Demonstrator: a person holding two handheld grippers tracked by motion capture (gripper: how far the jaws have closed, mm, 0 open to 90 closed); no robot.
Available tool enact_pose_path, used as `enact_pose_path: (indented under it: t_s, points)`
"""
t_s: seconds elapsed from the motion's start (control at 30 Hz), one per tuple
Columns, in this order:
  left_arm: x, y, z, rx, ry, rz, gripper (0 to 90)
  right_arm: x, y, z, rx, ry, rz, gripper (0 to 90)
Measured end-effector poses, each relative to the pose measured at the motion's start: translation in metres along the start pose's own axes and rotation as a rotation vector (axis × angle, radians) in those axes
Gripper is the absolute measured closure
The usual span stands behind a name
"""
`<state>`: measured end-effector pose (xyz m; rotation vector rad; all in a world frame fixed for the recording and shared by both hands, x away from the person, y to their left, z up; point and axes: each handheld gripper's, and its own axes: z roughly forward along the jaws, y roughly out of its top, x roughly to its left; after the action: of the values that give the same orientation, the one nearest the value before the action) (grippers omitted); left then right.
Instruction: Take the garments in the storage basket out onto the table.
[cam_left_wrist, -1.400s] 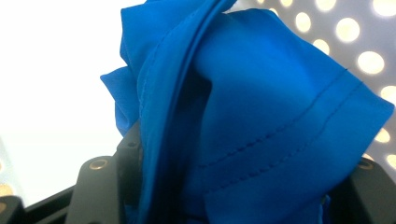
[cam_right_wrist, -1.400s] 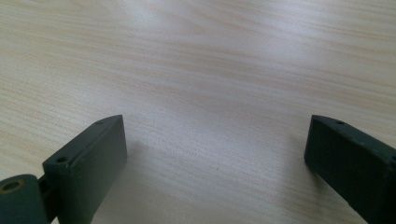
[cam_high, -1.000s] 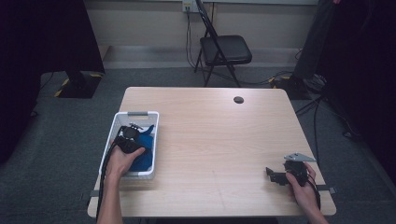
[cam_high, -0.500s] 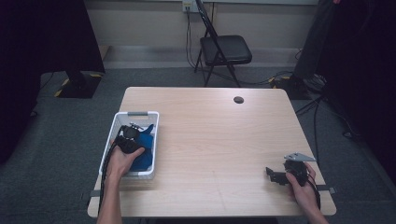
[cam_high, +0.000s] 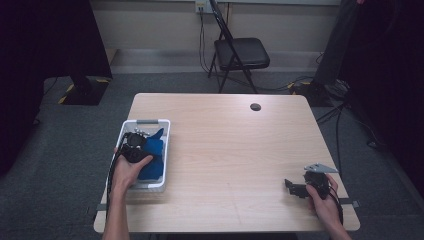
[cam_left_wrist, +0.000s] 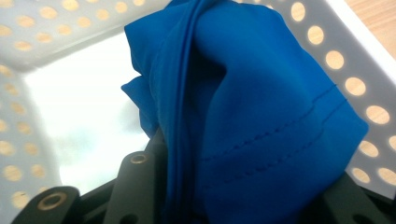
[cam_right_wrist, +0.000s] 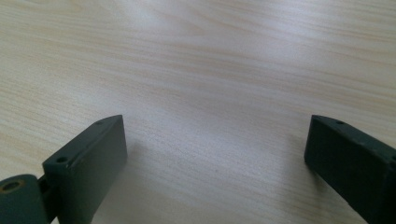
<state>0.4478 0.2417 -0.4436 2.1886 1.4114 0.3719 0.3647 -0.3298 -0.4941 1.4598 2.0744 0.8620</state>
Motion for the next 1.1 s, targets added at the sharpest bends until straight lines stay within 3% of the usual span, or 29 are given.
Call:
enact_pose_path:
  t_s: [0.07,0.17,0.23,0.3,0.43,1.1]
  points:
    - [0.0,0.0,-0.002,-0.004,0.008,0.014,57.4,0.0,0.0,0.0,0.0,0.0,-0.001,4.6]
    - [0.0,0.0,-0.006,-0.03,-0.012,0.005,57.4,0.0,0.0,0.0,0.0,0.0,0.0,4.6]
    - [-0.001,0.0,-0.01,-0.033,0.009,0.027,57.5,0.0,0.0,0.0,0.0,0.0,0.0,4.6]
    - [-0.002,0.0,-0.014,-0.053,-0.005,0.031,57.4,0.0,0.0,0.0,0.0,0.0,0.0,4.6]
    - [-0.006,0.0,-0.018,-0.068,0.015,0.042,57.4,0.0,0.0,0.0,0.0,0.0,0.0,4.6]
    - [-0.006,-0.002,-0.03,-0.142,0.041,0.022,57.0,0.0,0.0,0.0,0.0,0.0,0.0,4.7]
